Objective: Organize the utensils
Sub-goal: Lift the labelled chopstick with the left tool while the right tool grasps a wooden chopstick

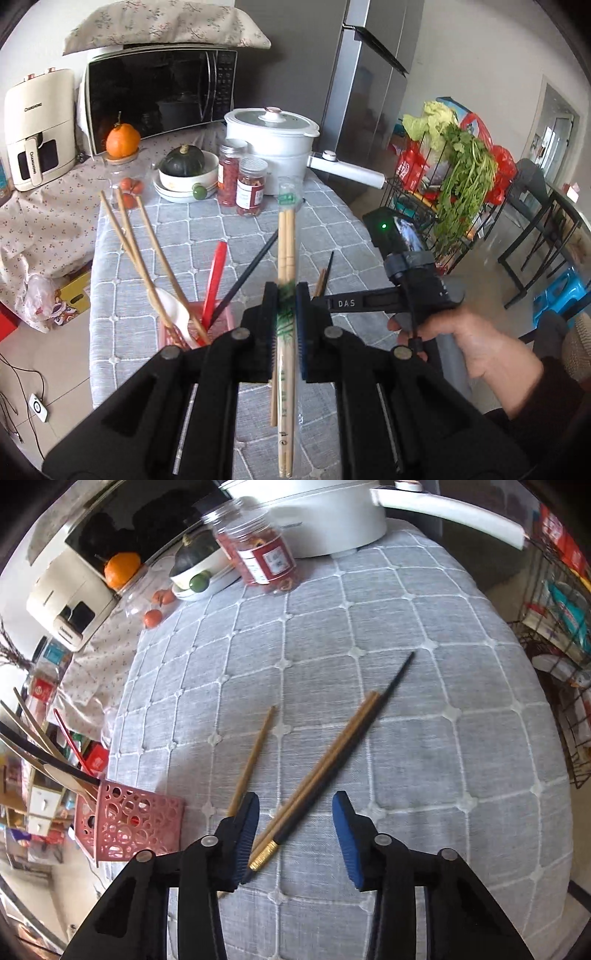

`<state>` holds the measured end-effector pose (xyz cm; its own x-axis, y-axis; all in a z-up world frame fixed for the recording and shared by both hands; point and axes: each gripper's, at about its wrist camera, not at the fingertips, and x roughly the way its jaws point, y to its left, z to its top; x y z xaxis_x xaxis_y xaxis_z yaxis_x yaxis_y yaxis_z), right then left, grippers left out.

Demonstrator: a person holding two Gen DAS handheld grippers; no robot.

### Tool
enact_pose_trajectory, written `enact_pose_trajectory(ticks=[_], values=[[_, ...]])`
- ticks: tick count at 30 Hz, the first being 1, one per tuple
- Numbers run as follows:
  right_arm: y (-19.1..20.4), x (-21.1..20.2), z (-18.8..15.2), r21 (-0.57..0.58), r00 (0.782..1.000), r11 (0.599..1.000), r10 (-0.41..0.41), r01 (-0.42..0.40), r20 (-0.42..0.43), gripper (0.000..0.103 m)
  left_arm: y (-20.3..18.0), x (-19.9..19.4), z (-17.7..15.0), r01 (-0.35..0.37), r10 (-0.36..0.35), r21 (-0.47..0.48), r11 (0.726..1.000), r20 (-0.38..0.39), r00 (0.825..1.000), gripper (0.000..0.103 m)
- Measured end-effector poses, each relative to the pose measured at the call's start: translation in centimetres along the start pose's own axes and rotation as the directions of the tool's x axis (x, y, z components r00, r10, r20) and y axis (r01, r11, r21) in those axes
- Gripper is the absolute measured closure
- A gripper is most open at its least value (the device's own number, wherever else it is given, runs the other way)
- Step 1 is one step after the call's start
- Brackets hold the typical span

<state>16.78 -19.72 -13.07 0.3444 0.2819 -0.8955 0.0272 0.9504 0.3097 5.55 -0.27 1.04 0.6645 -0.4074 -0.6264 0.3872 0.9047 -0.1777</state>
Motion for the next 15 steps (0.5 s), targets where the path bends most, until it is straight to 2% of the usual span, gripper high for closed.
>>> enact_pose_trajectory(ticks=[5, 9, 13, 15], values=[[2.5, 2.4, 0.6, -0.017, 1.000, 1.000, 0.022, -0.022, -0.016, 0.071, 2.4, -1.3, -0.5, 0.002, -0.001, -0.050, 0.999, 0.017, 1.000, 0.092], [4.3, 4.7, 0.9, -0.048, 0.999, 0.999, -0.025, 0.024, -0.042, 0.077, 3.8, -2.0, -0.9, -0.003, 0.005, -0.071, 0.997, 0.024, 1.000, 0.092], [5.3, 6.7, 1.1, -0.059, 0.996, 0.996, -0.065, 0.061, -0.064, 0.079, 4.7, -2.5, -1.2, -0.009, 0.012, -0.088, 0.996, 0.027, 1.000, 0.092], [6.1, 7.1, 1.1, -0.076, 0.994, 0.993, -0.095, 0.091, -0.048, 0.083, 5.0, -2.7, -1.3, -0.013, 0.016, -0.093, 0.996, 0.034, 0.999, 0.092]])
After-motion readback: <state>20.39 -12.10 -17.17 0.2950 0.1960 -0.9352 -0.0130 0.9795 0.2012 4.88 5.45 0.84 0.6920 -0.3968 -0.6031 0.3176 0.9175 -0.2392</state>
